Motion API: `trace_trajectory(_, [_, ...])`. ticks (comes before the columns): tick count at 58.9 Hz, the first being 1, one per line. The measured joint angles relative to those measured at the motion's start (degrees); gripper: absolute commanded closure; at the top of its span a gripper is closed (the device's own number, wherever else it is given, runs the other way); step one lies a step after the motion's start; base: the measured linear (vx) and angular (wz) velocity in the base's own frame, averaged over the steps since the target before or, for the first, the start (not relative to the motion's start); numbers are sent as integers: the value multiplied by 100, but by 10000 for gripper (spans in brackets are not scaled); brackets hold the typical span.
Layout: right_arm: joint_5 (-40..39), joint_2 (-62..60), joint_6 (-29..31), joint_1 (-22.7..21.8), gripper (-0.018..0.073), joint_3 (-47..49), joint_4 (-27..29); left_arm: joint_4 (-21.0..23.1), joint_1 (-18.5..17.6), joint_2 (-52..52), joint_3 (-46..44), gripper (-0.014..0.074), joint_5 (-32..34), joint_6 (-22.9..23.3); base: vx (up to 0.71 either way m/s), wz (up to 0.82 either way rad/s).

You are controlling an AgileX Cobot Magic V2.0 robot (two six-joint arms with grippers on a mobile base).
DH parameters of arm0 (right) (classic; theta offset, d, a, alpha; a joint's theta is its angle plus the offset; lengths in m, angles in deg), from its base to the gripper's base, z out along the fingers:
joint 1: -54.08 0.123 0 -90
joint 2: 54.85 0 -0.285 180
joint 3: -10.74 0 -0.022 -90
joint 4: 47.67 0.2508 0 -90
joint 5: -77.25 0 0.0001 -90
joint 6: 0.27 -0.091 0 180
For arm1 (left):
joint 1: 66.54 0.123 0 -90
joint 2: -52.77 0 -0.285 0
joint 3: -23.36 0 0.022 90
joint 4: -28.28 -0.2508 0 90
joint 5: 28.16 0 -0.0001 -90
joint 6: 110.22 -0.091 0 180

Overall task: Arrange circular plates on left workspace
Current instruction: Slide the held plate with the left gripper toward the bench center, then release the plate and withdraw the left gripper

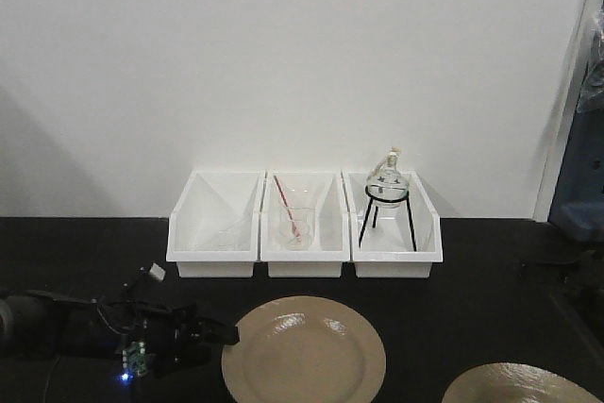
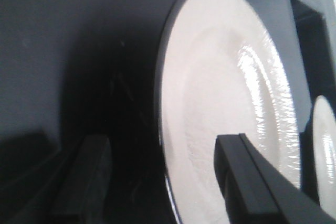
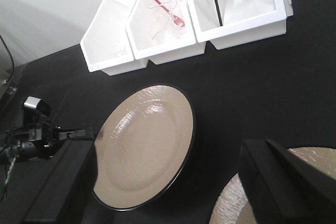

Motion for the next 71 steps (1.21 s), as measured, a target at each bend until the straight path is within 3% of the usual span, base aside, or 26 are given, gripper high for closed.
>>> trace_trajectory(7, [-6,0,0,0,-34,0,0,-134,277,-76,0,97,-247,12,0,0])
trace_trajectory(12, [-6,0,0,0,-34,0,0,-273,496,-148,0,178,-495,96,0,0])
trace_trajectory(25, [-1,0,0,0,-34,0,0,-977,1000,-560,0,606,-875,412,0,0])
trace_trajectory(41, [15,42,-965,0,-34,13,-221,-2144,1185,-1541,0,599,-1325,425,0,0])
trace_trajectory(53, [384,555,-1693,-119,-34,32,-938,-2358,1185,-2450,695,596,-1238,360,0,0])
trace_trajectory(62, [695,826,-1835,-858,-34,32,-1163,-2356,1179,-3102,1685,596,-760,166,0,0])
trace_trajectory(71, [841,850,-1875,-1833,-34,32,-1411,-2054,1179,-3567,2636,596,-315,-125,0,0])
